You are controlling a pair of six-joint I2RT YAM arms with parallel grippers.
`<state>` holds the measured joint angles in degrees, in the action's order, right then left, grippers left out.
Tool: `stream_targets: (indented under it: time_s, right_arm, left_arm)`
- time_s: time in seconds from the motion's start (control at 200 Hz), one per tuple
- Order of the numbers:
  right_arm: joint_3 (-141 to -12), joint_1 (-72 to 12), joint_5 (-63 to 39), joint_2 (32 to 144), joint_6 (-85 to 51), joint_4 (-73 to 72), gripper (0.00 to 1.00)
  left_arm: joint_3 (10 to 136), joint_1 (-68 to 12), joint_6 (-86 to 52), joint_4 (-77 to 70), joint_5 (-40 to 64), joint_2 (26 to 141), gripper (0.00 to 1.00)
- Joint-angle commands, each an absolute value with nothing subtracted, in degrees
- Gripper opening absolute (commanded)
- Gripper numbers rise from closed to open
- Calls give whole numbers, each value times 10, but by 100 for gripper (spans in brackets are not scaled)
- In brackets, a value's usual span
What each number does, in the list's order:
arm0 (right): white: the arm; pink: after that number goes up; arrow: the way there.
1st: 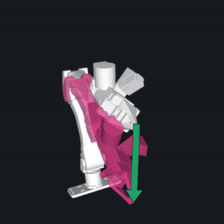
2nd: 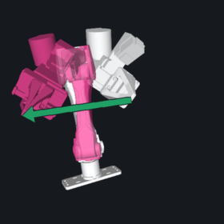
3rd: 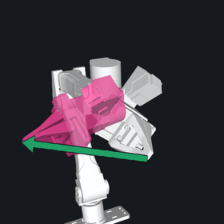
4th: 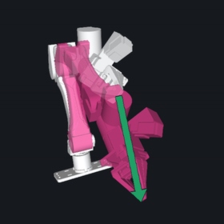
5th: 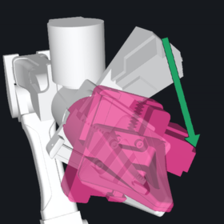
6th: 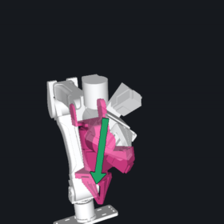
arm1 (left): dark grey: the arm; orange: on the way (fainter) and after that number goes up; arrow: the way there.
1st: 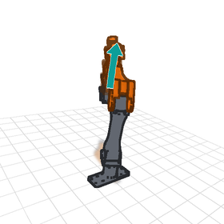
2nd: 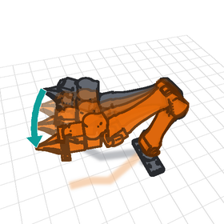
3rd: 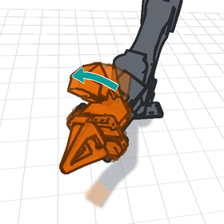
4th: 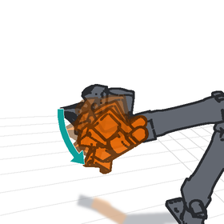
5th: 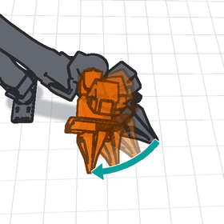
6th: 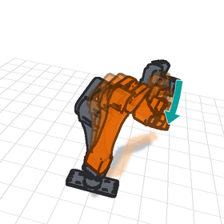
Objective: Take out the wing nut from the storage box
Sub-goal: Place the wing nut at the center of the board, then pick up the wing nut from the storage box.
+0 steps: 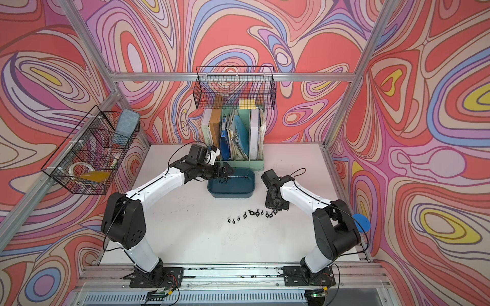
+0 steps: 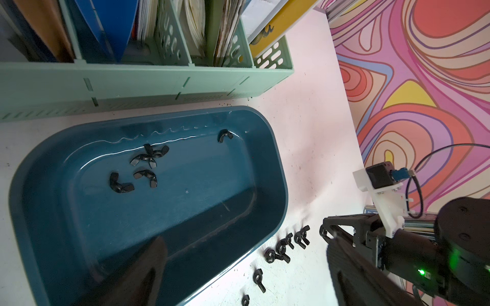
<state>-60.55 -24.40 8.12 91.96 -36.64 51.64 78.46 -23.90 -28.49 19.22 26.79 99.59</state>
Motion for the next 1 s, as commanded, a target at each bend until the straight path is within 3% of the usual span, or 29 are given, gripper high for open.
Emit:
stream_targets:
  time_s: [0.0, 0.706, 0.861, 0.951, 0.996]
  right_arm:
    - [-596, -240, 87, 937, -372, 499, 0]
    - [-583, -233, 87, 982, -370, 465, 2]
    - [-585, -232, 86, 981, -370, 468, 13]
    - [-591, -233, 87, 972, -373, 472, 26]
    - [-594, -233, 92, 967, -374, 477, 28]
  left_arm:
    - [785, -236, -277, 207, 265, 985, 99]
    - [802, -235, -268, 226, 256, 991, 99]
    - [806, -235, -267, 230, 243, 992, 99]
    - [806, -236, -265, 237, 224, 989, 99]
    - [809, -235, -262, 242, 217, 990, 99]
